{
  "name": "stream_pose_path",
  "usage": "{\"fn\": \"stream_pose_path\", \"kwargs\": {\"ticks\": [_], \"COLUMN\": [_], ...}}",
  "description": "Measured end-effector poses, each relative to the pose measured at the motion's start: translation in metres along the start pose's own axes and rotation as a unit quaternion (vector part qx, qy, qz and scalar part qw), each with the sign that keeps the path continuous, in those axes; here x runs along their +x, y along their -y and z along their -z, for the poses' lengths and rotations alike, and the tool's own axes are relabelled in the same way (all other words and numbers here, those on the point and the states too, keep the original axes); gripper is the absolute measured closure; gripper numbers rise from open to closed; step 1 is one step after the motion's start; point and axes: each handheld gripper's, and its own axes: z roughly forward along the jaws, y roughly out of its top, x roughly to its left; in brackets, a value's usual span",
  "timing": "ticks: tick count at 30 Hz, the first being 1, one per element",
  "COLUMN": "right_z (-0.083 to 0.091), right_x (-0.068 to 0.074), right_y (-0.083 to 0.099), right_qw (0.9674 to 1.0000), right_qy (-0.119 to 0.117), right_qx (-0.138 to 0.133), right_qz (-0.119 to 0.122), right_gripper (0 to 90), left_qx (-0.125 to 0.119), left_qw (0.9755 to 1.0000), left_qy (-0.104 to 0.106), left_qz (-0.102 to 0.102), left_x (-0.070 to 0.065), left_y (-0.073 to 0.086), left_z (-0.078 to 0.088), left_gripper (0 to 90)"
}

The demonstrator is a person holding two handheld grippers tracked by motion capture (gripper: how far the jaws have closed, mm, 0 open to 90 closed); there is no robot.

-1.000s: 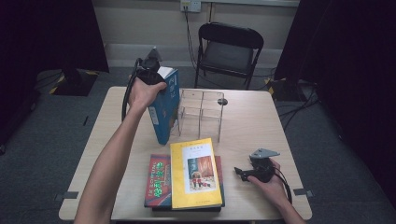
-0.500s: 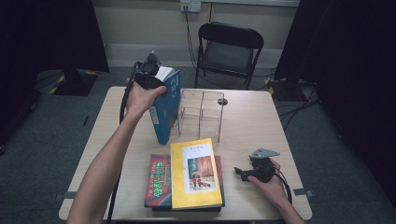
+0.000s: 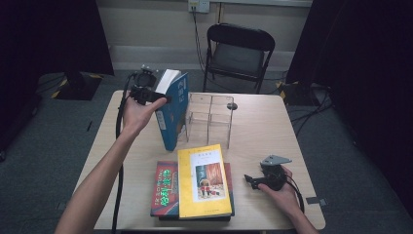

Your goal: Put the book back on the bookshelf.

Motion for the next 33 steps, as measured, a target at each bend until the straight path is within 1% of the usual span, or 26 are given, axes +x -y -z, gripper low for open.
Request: {"fn": "stream_pose_path", "kwargs": {"ticks": [1, 2, 3, 5, 6, 7, 8, 9, 11, 13, 14, 17, 18, 19, 20, 21, 23, 25, 26, 28, 29, 30, 33], "right_z": [0.000, 0.000, 0.000, 0.000, 0.000, 0.000, 0.000, 0.000, 0.000, 0.000, 0.000, 0.000, 0.000, 0.000, 0.000, 0.000, 0.000, 0.000, 0.000, 0.000, 0.000, 0.000, 0.000], "right_x": [0.000, 0.000, 0.000, 0.000, 0.000, 0.000, 0.000, 0.000, 0.000, 0.000, 0.000, 0.000, 0.000, 0.000, 0.000, 0.000, 0.000, 0.000, 0.000, 0.000, 0.000, 0.000, 0.000], "right_y": [0.000, 0.000, 0.000, 0.000, 0.000, 0.000, 0.000, 0.000, 0.000, 0.000, 0.000, 0.000, 0.000, 0.000, 0.000, 0.000, 0.000, 0.000, 0.000, 0.000, 0.000, 0.000, 0.000], "right_qw": [1.0000, 1.0000, 1.0000, 1.0000, 1.0000, 1.0000, 1.0000, 1.0000, 1.0000, 1.0000, 1.0000, 1.0000, 1.0000, 1.0000, 1.0000, 1.0000, 1.0000, 1.0000, 1.0000, 1.0000, 1.0000, 1.0000, 1.0000], "right_qy": [0.000, 0.000, 0.000, 0.000, 0.000, 0.000, 0.000, 0.000, 0.000, 0.000, 0.001, 0.001, 0.001, 0.001, 0.001, 0.001, 0.002, 0.002, 0.002, 0.002, 0.002, 0.002, 0.002], "right_qx": [0.000, 0.000, 0.000, 0.000, 0.000, 0.000, 0.000, 0.000, 0.000, 0.000, 0.000, 0.000, 0.000, 0.000, 0.000, 0.000, 0.000, 0.000, 0.000, 0.000, 0.000, 0.000, 0.000], "right_qz": [0.000, 0.000, 0.000, 0.000, 0.000, 0.000, 0.000, 0.000, 0.000, 0.000, 0.000, -0.001, -0.001, -0.001, -0.002, -0.002, -0.002, -0.002, -0.002, -0.002, -0.002, -0.002, -0.002], "right_gripper": [14.1, 14.1, 14.1, 14.1, 14.1, 14.1, 14.1, 14.1, 14.1, 14.0, 14.0, 14.0, 14.0, 14.0, 14.0, 14.0, 14.0, 14.0, 14.0, 14.0, 14.0, 14.0, 14.0], "left_qx": [-0.013, -0.026, -0.026, -0.037, -0.045, -0.045, -0.050, -0.048, -0.060, -0.063, -0.069, -0.084, -0.083, -0.083, -0.088, -0.088, -0.097, -0.090, -0.091, -0.092, -0.096, -0.091, -0.088], "left_qw": [0.9999, 0.9996, 0.9996, 0.9991, 0.9986, 0.9986, 0.9983, 0.9982, 0.9973, 0.9972, 0.9968, 0.9952, 0.9953, 0.9953, 0.9947, 0.9947, 0.9939, 0.9941, 0.9938, 0.9937, 0.9931, 0.9933, 0.9935], "left_qy": [0.006, 0.006, 0.006, 0.007, 0.013, 0.013, 0.013, 0.016, 0.017, 0.027, 0.027, 0.031, 0.033, 0.037, 0.041, 0.041, 0.045, 0.049, 0.051, 0.054, 0.058, 0.064, 0.065], "left_qz": [-0.001, -0.013, -0.013, -0.019, -0.026, -0.026, -0.028, -0.032, -0.038, -0.031, -0.031, -0.039, -0.040, -0.035, -0.033, -0.033, -0.029, -0.037, -0.038, -0.035, -0.033, -0.031, -0.031], "left_x": [0.001, 0.001, 0.001, 0.000, -0.001, -0.001, -0.001, -0.001, -0.001, 0.002, 0.001, 0.000, 0.001, 0.002, 0.002, 0.002, 0.003, 0.004, 0.004, 0.004, 0.005, 0.006, 0.007], "left_y": [0.003, 0.009, 0.009, 0.015, 0.021, 0.021, 0.024, 0.026, 0.032, 0.039, 0.043, 0.053, 0.056, 0.058, 0.062, 0.062, 0.066, 0.069, 0.071, 0.074, 0.075, 0.078, 0.082], "left_z": [0.002, 0.003, 0.003, 0.004, 0.004, 0.004, 0.003, 0.002, 0.002, -0.001, -0.002, -0.006, -0.007, -0.008, -0.009, -0.009, -0.009, -0.010, -0.010, -0.009, -0.009, -0.010, -0.013], "left_gripper": [41.5, 40.6, 40.3, 40.3, 39.8, 39.5, 39.4, 39.4, 39.4, 40.1, 41.0, 39.5, 39.5, 39.8, 39.0, 40.4, 40.7, 41.3, 40.7, 42.3, 42.0, 42.7, 44.5]}}
